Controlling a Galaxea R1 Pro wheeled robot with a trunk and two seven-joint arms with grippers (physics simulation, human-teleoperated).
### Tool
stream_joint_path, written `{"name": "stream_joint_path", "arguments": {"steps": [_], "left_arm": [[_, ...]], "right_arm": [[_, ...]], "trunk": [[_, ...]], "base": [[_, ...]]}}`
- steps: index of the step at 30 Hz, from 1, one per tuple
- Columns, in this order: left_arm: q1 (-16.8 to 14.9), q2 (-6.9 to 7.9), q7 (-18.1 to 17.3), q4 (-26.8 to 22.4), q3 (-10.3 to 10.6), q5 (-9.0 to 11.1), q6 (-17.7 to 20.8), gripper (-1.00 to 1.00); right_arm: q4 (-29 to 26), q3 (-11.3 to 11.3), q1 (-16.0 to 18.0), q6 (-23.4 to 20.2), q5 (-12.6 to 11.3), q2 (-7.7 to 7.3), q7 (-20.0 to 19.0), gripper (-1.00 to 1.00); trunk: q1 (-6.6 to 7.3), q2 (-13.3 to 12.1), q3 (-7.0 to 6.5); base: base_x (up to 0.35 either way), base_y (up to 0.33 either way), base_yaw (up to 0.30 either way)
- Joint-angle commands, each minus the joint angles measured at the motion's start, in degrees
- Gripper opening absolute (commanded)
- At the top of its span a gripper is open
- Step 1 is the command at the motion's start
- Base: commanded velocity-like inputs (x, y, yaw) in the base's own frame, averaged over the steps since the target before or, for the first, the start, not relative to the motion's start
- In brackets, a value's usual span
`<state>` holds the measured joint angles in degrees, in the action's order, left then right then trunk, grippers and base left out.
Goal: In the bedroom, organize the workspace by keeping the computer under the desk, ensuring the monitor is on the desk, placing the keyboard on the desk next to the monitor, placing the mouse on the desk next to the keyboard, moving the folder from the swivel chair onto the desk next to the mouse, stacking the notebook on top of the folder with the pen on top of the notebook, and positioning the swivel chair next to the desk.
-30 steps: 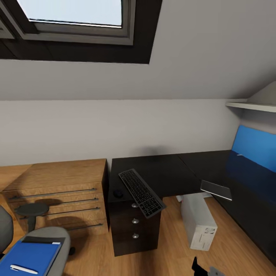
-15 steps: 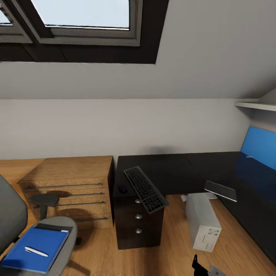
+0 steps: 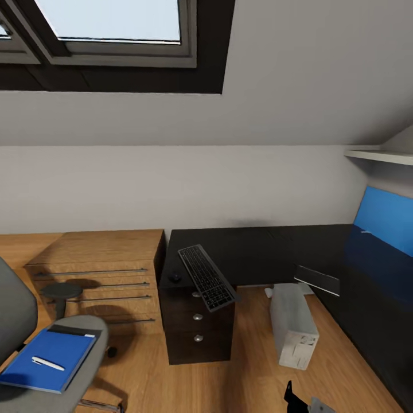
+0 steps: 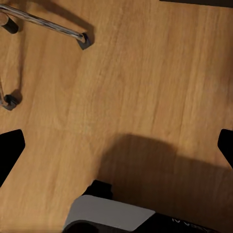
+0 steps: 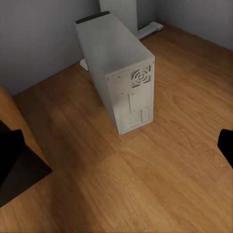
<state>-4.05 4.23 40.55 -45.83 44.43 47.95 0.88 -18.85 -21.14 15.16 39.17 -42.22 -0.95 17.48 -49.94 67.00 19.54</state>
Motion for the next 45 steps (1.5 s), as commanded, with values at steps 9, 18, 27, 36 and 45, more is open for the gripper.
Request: {"name": "stream_joint_path", "arguments": {"steps": [9,18,27,36,45], "left_arm": [[-0.1,0.23,0.4,2.0,0.3,-0.1,-4.9,1.0],[-0.1,0.32,0.4,1.7,-4.4,-0.1,-4.9,1.0],[-0.1,0.5,0.4,1.7,-6.5,0.3,-4.9,1.0],[-0.1,-0.78,-1.1,14.8,-4.4,0.0,-16.5,1.0],[0.0,-2.75,-13.4,24.4,-3.3,-0.1,-22.2,1.0]], "right_arm": [[-0.8,-0.2,0.1,-0.4,14.6,-0.19,0.6,1.0],[-8.8,0.1,0.4,-7.4,17.0,-0.56,1.1,1.0],[-36.7,2.1,0.9,-40.4,17.3,-4.85,1.8,1.0],[-37.4,15.2,15.9,-66.9,17.2,-5.68,5.3,1.0],[-29.4,16.6,17.1,-53.5,18.6,-5.86,5.2,1.0]], "trunk": [[0.0,0.0,0.07],[0.0,0.0,0.07],[0.0,0.0,0.07],[0.0,0.0,0.07],[0.0,0.0,0.07]], "base": [[0.098,-0.104,0.0],[0.014,-0.013,0.0],[0.0,0.0,0.0],[0.0,0.0,0.0],[0.0,0.0,0.0]]}}
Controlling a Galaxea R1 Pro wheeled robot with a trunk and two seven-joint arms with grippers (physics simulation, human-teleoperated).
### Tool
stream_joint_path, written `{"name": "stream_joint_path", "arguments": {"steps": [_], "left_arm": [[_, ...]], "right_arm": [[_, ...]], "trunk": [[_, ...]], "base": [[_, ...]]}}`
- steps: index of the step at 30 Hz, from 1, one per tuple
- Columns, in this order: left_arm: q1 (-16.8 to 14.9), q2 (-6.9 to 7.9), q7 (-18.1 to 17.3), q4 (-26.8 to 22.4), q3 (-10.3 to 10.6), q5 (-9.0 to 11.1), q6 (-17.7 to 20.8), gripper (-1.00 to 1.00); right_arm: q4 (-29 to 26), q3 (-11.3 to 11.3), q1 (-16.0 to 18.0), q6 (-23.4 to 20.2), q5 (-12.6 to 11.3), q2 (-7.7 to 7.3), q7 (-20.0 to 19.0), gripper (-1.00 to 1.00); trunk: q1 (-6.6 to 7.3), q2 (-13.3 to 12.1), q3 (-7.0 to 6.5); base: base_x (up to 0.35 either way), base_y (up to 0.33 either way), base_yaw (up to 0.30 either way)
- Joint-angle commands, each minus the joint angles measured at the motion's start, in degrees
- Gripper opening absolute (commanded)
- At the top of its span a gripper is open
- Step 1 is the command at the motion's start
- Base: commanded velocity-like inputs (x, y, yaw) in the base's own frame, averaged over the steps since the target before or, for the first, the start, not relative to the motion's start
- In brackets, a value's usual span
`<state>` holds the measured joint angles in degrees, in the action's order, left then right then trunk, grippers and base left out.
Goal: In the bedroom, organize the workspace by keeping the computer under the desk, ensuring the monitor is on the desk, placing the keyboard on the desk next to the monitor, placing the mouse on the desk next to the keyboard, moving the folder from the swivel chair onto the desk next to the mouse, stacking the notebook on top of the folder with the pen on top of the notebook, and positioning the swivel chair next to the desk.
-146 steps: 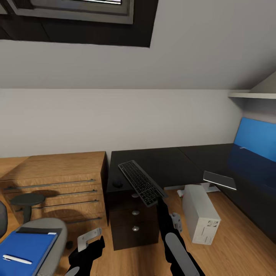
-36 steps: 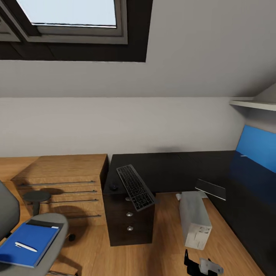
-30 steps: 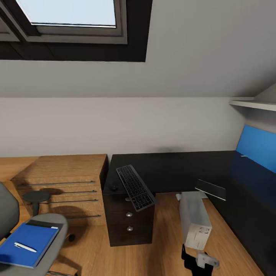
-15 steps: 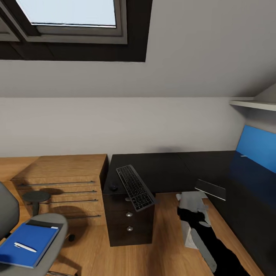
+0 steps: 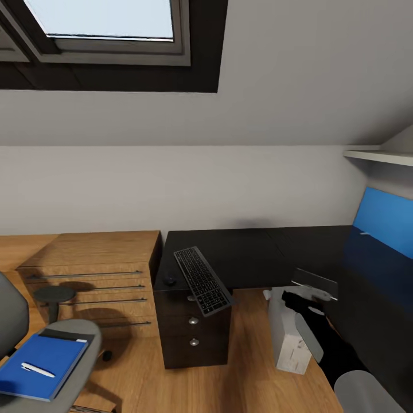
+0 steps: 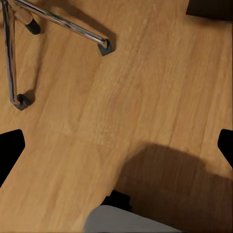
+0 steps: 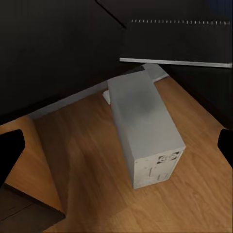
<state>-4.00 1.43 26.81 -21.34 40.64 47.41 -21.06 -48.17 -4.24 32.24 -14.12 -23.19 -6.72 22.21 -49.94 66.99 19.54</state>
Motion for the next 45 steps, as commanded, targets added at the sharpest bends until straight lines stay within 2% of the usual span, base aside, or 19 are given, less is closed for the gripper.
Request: {"name": "stream_joint_path", "arguments": {"steps": [1,4,6,13,25,37,45], "left_arm": [[0.0,-0.05,-0.5,0.3,0.6,0.4,-0.7,1.0],[0.0,-0.21,-1.3,0.6,0.8,0.4,-2.5,1.0],[0.0,-0.26,-1.9,0.8,0.8,0.4,-5.5,1.0],[0.0,-0.29,-2.1,1.2,0.9,0.6,-8.2,1.0],[0.0,-0.2,-2.4,1.6,0.8,0.8,-8.1,1.0],[0.0,-0.13,-2.4,1.9,0.7,0.9,-8.2,1.0],[0.0,-0.32,-2.4,6.8,0.9,0.6,-8.7,1.0]], "right_arm": [[0.3,-0.3,0.1,1.2,0.3,-0.07,0.5,1.0],[0.5,-0.3,0.1,2.5,1.3,-0.04,0.5,1.0],[0.6,-0.3,0.1,3.2,2.1,0.01,0.5,1.0],[0.7,-0.3,0.1,3.9,2.6,0.1,0.5,1.0],[-0.9,-0.6,0.1,3.8,2.8,0.33,0.9,1.0],[-1.1,-0.5,0.1,3.9,2.8,0.19,1.0,1.0],[-1.1,-0.5,0.1,3.9,2.9,0.0,1.0,1.0]], "trunk": [[0.0,0.0,0.07],[0.0,0.0,0.07],[0.0,0.0,0.07],[0.0,0.0,0.07],[0.0,0.0,0.07],[0.0,0.0,0.07],[0.0,0.0,0.07]], "base": [[0.0,0.0,0.0],[0.0,0.0,0.0],[0.0,0.0,0.0],[0.049,-0.044,0.0],[0.164,-0.254,0.012],[0.006,-0.067,0.206],[0.0,-0.002,0.035]]}}
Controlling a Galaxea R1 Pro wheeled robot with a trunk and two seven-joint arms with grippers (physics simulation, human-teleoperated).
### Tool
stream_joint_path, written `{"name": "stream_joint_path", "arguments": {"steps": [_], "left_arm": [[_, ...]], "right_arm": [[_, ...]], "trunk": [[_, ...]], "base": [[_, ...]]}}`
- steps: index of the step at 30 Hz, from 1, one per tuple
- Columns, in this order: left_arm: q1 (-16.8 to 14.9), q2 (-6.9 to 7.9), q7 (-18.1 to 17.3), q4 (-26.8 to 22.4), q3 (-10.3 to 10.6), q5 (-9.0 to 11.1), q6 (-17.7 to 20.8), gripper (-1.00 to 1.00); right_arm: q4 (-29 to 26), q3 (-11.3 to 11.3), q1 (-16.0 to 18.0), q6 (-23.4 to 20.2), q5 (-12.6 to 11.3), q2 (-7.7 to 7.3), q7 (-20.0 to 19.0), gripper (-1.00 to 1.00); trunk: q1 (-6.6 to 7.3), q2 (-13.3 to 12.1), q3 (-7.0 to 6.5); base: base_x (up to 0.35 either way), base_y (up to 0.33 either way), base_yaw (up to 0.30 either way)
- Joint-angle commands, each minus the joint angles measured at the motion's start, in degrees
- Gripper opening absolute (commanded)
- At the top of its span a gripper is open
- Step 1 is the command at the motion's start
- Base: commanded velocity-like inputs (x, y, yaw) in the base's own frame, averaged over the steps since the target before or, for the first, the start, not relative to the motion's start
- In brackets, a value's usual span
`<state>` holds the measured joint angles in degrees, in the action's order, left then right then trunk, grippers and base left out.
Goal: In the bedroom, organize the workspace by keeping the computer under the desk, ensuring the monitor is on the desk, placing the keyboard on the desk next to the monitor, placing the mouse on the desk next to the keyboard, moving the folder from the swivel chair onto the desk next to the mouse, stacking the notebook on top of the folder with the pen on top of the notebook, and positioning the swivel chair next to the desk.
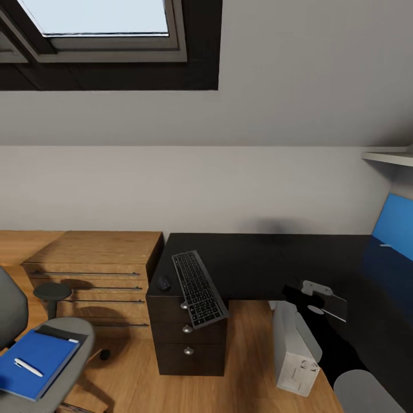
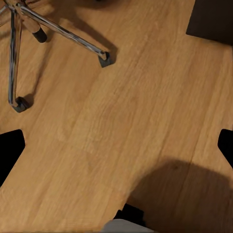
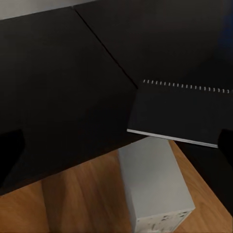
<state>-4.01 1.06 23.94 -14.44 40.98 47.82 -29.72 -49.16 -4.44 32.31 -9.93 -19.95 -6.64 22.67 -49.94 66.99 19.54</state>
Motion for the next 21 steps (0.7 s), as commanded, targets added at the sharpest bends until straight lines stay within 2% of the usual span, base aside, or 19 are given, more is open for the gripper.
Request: {"name": "stream_joint_path", "arguments": {"steps": [1,5,10,11,13,15,17,18,21], "left_arm": [[0.0,0.05,0.5,0.0,0.5,0.2,-0.1,1.0],[0.0,0.06,0.5,0.3,0.6,0.2,-0.1,1.0],[0.0,0.08,0.5,0.5,0.6,0.3,-0.2,1.0],[0.0,0.08,0.5,0.5,0.5,0.3,-0.1,1.0],[0.0,0.08,0.5,0.5,0.5,0.3,-0.1,1.0],[0.0,0.08,0.5,0.5,0.5,0.3,-0.1,1.0],[0.0,0.07,0.5,0.5,0.6,0.2,-0.2,1.0],[0.0,0.07,0.4,0.5,0.6,0.2,-0.2,1.0],[0.0,0.08,0.4,0.5,0.6,0.2,-0.2,1.0]], "right_arm": [[-0.1,-0.3,0.0,-0.3,-0.4,-0.09,0.5,1.0],[-0.1,-0.3,0.0,-0.3,-0.3,-0.12,0.5,1.0],[0.1,-0.3,0.0,-0.3,0.2,-0.43,0.4,1.0],[0.6,-0.3,0.0,-0.2,2.1,-2.2,0.0,1.0],[0.9,-0.3,0.0,-0.2,2.3,-2.42,0.0,1.0],[2.3,-0.2,0.0,-0.2,2.4,-3.93,-0.1,1.0],[3.4,0.0,0.0,0.2,2.5,-4.61,-0.1,1.0],[7.2,0.1,0.1,4.5,2.5,-5.24,-0.2,1.0],[11.7,0.1,0.4,7.4,2.5,-6.1,-0.2,1.0]], "trunk": [[0.0,0.0,0.07],[0.0,0.0,0.07],[0.0,0.0,0.07],[0.0,0.0,0.07],[0.0,0.0,0.07],[0.0,0.0,0.07],[0.0,0.0,0.07],[0.0,0.0,0.07],[0.0,0.0,0.07]], "base": [[0.0,0.0,0.004],[0.021,-0.017,0.002],[0.2,-0.184,0.0],[0.064,-0.069,0.0],[0.046,-0.049,0.0],[0.045,-0.016,0.0],[0.18,-0.005,0.0],[0.163,-0.001,0.0],[0.075,0.0,0.0]]}}
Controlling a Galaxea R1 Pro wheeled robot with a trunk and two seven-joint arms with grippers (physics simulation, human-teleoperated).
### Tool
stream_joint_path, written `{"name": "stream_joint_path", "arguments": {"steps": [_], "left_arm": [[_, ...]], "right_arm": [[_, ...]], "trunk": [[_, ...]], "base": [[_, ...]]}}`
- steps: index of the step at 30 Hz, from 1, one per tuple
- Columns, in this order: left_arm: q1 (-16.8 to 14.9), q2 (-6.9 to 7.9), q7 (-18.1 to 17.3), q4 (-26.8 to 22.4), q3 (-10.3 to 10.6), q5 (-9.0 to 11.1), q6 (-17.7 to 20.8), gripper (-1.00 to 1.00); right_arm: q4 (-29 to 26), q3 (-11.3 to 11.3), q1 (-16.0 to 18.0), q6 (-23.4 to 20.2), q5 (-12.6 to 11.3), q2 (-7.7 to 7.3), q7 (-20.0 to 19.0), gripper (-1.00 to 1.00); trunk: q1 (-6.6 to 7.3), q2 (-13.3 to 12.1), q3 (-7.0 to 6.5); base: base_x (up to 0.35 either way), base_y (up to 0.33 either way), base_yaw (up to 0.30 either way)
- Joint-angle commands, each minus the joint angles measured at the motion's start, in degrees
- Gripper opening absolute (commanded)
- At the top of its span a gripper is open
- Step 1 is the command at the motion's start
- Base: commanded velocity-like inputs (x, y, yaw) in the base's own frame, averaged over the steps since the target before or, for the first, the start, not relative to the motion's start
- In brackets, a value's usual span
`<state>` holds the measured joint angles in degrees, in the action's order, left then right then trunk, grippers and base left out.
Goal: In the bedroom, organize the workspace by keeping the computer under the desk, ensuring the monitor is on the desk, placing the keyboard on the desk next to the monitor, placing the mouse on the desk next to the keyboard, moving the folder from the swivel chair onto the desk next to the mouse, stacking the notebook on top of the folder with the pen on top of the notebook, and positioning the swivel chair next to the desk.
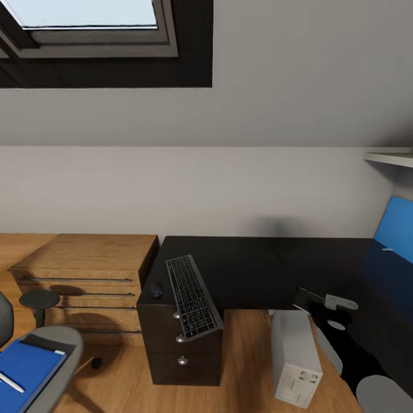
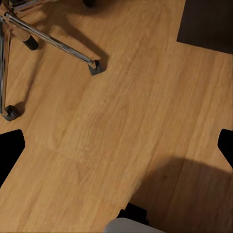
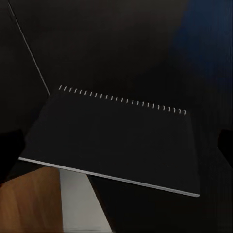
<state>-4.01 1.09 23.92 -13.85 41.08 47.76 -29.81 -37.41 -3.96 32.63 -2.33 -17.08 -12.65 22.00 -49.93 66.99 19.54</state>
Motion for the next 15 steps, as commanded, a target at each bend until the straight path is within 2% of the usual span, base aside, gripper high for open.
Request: {"name": "stream_joint_path", "arguments": {"steps": [1,7,10,15], "left_arm": [[0.0,0.05,0.5,-0.1,0.5,0.2,-0.1,1.0],[0.0,0.05,0.5,-0.1,0.4,0.2,-0.1,1.0],[0.0,0.04,0.5,-0.1,0.5,0.2,0.0,1.0],[0.0,-0.03,0.5,-0.1,0.5,0.2,0.0,1.0]], "right_arm": [[2.7,-0.4,0.5,1.1,-0.3,-0.45,0.5,1.0],[10.7,-0.4,3.3,6.0,-0.4,-1.37,0.4,1.0],[15.0,-0.4,5.2,8.2,-0.8,-2.54,-0.3,1.0],[16.4,-0.4,5.8,8.7,-0.8,-2.85,-3.2,1.0]], "trunk": [[-0.01,0.0,0.07],[-0.01,0.0,0.07],[-0.01,0.0,0.07],[-0.01,0.0,0.07]], "base": [[0.027,0.0,0.0],[0.069,0.0,0.0],[0.261,0.0,0.0],[0.283,0.0,0.0]]}}
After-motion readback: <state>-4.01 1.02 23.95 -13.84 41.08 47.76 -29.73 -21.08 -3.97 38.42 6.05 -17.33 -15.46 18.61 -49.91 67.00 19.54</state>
